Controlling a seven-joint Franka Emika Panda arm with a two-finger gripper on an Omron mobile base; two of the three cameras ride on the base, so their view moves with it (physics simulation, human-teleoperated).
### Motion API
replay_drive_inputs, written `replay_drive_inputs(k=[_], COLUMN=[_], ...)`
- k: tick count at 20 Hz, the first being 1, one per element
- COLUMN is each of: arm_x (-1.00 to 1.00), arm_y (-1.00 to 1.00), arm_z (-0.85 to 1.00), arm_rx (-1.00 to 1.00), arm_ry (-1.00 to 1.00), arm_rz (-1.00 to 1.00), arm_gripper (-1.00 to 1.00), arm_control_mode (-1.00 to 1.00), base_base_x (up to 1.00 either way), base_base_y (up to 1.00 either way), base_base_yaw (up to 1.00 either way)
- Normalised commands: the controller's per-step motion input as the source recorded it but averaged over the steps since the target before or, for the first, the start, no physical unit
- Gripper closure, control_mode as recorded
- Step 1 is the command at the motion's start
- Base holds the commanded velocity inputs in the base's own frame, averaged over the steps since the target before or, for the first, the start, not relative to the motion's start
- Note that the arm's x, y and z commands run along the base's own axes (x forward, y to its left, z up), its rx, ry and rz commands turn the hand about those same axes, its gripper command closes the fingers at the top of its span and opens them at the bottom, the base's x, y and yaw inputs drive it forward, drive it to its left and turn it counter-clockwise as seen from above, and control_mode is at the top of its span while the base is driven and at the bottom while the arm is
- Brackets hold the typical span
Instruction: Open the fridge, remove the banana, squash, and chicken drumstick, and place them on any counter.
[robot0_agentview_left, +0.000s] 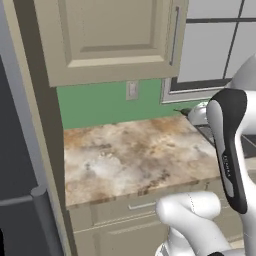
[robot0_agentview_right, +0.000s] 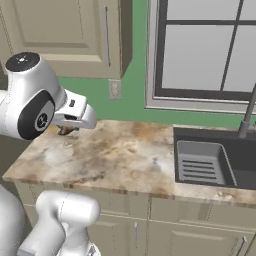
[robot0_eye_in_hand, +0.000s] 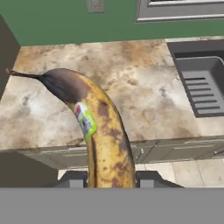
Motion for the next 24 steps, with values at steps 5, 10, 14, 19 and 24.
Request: replay_drive_inputs(k=[5,10,14,19,24], arm_x=[0.0,0.0,0.0,0.12,0.38], arm_y=[0.0,0.0,0.0,0.0,-0.19], arm_z=[0.0,0.0,0.0,-0.07,-0.43], arm_rx=[0.0,0.0,0.0,0.0,0.0], arm_ry=[0.0,0.0,0.0,0.03,0.15], arm_rz=[0.0,0.0,0.0,0.0,0.0], arm_gripper=[1.0,1.0,1.0,1.0,1.0], arm_control_mode=[1.0,1.0,1.0,-1.0,-1.0], base_base_x=[0.66,0.53,0.04,0.0,0.0], base_base_y=[-0.18,-0.11,-0.09,-0.01,0.0], base_base_yaw=[0.01,0.0,0.0,0.0,0.0])
